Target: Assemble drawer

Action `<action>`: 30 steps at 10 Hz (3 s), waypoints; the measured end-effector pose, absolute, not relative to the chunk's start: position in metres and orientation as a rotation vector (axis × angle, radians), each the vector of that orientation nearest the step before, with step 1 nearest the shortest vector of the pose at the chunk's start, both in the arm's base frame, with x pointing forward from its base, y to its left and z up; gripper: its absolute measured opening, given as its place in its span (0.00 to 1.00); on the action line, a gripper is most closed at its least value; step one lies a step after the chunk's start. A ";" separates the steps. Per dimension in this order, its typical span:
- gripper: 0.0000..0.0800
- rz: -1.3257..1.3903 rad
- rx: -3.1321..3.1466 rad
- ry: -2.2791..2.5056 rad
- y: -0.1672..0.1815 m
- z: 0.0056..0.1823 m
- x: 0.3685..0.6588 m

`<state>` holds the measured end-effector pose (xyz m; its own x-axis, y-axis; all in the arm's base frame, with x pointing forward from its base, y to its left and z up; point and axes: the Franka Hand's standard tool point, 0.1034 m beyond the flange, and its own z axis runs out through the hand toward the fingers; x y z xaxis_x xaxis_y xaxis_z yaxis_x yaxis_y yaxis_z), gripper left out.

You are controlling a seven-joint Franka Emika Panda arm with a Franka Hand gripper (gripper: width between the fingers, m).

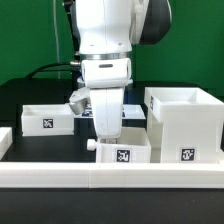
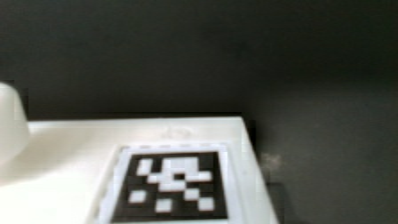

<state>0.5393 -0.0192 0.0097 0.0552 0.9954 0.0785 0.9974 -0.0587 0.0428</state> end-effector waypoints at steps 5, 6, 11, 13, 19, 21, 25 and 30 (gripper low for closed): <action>0.05 -0.129 -2.222 -2.193 -0.012 0.010 0.541; 0.05 -0.128 -2.213 -2.209 -0.012 0.011 0.543; 0.05 -0.129 -2.215 -2.207 -0.009 0.011 0.543; 0.05 -0.129 -2.225 -2.194 -0.004 0.011 0.543; 0.05 -0.128 -2.240 -2.177 -0.004 0.011 0.543; 0.05 -0.128 -2.240 -2.177 -0.004 0.010 0.543; 0.05 -0.100 -2.223 -2.173 -0.003 0.008 0.539; 0.05 -0.101 -2.230 -2.167 0.000 0.008 0.539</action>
Offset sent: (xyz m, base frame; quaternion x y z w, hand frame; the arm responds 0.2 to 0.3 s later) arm 0.0101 0.0156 0.0016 -0.0199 -0.0109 -0.0997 0.9948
